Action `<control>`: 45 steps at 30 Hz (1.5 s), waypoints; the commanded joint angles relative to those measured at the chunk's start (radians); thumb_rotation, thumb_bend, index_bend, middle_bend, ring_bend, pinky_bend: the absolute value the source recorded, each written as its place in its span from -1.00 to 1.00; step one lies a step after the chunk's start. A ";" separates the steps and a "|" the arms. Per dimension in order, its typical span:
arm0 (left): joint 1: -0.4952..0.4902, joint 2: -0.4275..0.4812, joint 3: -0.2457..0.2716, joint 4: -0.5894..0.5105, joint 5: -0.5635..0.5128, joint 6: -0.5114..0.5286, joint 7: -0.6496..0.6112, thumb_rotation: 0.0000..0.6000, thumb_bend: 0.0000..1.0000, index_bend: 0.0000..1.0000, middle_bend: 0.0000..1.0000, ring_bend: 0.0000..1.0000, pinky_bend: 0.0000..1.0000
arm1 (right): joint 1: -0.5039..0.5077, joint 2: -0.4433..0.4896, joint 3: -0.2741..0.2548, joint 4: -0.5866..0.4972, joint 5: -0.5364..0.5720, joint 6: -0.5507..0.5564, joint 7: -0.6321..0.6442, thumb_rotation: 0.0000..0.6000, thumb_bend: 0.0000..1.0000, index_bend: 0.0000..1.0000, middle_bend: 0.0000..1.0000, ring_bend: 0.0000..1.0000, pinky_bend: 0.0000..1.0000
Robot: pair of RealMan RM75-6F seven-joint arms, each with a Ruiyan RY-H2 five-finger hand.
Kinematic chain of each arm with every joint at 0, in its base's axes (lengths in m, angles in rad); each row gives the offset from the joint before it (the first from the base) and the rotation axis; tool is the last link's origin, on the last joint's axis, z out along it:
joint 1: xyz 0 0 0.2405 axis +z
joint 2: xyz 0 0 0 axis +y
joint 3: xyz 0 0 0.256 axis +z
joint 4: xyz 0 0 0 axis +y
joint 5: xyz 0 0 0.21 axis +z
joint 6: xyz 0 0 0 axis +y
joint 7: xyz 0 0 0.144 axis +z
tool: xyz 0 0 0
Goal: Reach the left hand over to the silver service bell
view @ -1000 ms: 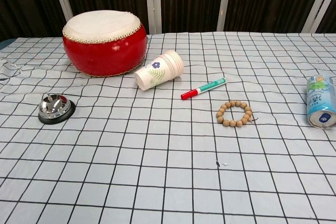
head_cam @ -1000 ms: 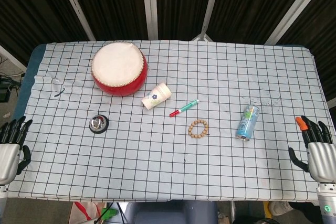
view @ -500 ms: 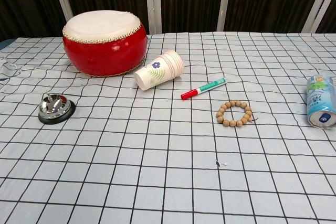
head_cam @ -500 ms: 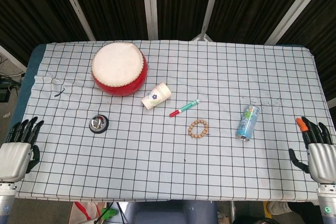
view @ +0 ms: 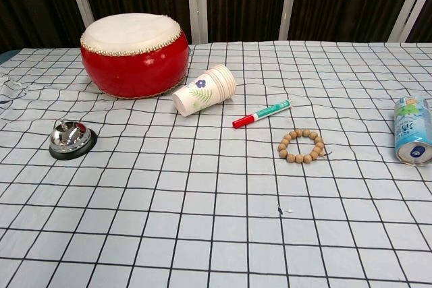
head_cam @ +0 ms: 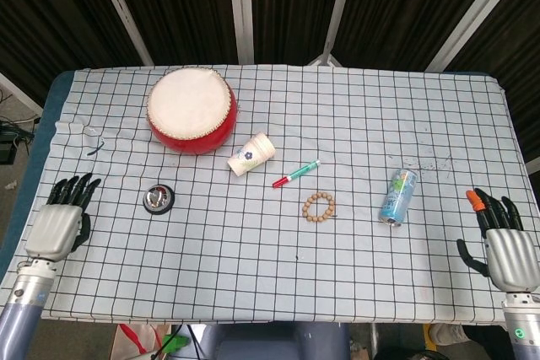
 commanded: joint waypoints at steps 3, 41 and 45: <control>-0.116 -0.111 -0.047 0.129 -0.077 -0.134 0.051 1.00 1.00 -1.00 -1.00 -1.00 -1.00 | 0.005 -0.005 0.000 0.004 0.010 -0.013 -0.008 1.00 -0.19 -0.92 -0.83 -0.77 -0.92; -0.316 -0.441 0.021 0.501 -0.154 -0.286 0.166 1.00 1.00 -1.00 -1.00 -1.00 -1.00 | 0.012 -0.006 -0.001 0.012 0.013 -0.023 0.008 1.00 -0.19 -0.92 -0.83 -0.77 -0.92; -0.318 -0.450 0.030 0.511 -0.152 -0.285 0.178 1.00 1.00 -1.00 -1.00 -1.00 -1.00 | 0.011 -0.005 -0.001 0.011 0.012 -0.019 0.014 1.00 -0.19 -0.92 -0.83 -0.77 -0.92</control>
